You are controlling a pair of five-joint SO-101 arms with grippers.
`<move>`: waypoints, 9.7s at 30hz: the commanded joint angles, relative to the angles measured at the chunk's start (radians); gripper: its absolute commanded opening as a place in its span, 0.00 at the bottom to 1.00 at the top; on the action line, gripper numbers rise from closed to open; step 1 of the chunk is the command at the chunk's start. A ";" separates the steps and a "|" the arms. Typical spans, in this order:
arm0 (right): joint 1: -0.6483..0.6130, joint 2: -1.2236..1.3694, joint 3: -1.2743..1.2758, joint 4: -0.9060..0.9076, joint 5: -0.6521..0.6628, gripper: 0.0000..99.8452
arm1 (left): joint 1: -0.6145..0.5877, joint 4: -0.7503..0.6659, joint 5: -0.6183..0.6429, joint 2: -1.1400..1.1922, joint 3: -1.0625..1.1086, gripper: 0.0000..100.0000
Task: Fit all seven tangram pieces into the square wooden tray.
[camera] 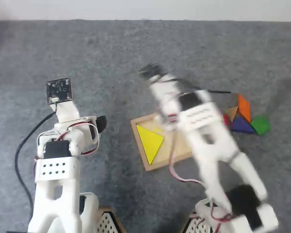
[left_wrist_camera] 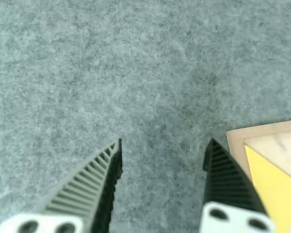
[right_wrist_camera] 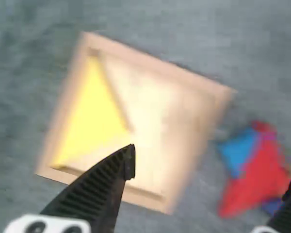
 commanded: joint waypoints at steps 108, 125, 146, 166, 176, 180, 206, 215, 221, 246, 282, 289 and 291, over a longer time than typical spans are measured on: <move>0.404 0.487 -0.195 -0.091 -0.137 0.25 | -0.048 -0.023 -0.025 -0.005 -0.010 0.27; 0.239 0.479 -0.253 -0.274 -0.345 0.25 | -0.046 -0.023 -0.026 -0.005 -0.008 0.27; 0.173 0.654 -0.310 -0.280 -0.351 0.22 | -0.046 -0.023 -0.026 -0.005 -0.008 0.27; 0.216 0.582 -0.350 -0.125 -0.359 0.11 | -0.046 -0.023 -0.026 -0.005 -0.008 0.27; 0.163 0.338 -0.278 -0.028 -0.155 0.11 | -0.048 -0.048 -0.026 -0.003 -0.004 0.27; 0.045 0.286 -0.227 0.001 0.029 0.11 | -0.051 -0.048 -0.026 -0.003 -0.004 0.27; -0.254 0.272 -0.071 0.070 -1.180 0.12 | -0.051 -0.049 -0.026 -0.003 -0.004 0.27; -0.328 0.277 -0.064 0.071 -1.250 0.16 | -0.051 -0.049 -0.026 -0.003 -0.004 0.27; -0.340 0.282 -0.063 0.074 -1.315 0.17 | -0.051 -0.049 -0.026 -0.003 -0.004 0.27; -0.186 0.285 0.018 -0.131 -1.326 0.18 | -0.051 -0.049 -0.026 -0.003 -0.004 0.27; -0.229 -0.056 -0.097 0.170 -1.146 0.18 | -0.051 -0.051 -0.026 -0.003 -0.004 0.27; 0.315 -0.067 -0.097 0.101 -0.387 0.17 | -0.051 -0.071 -0.028 -0.005 0.005 0.27; 0.415 -0.012 -0.097 0.084 -0.216 0.17 | -0.052 -0.071 -0.028 -0.005 0.007 0.27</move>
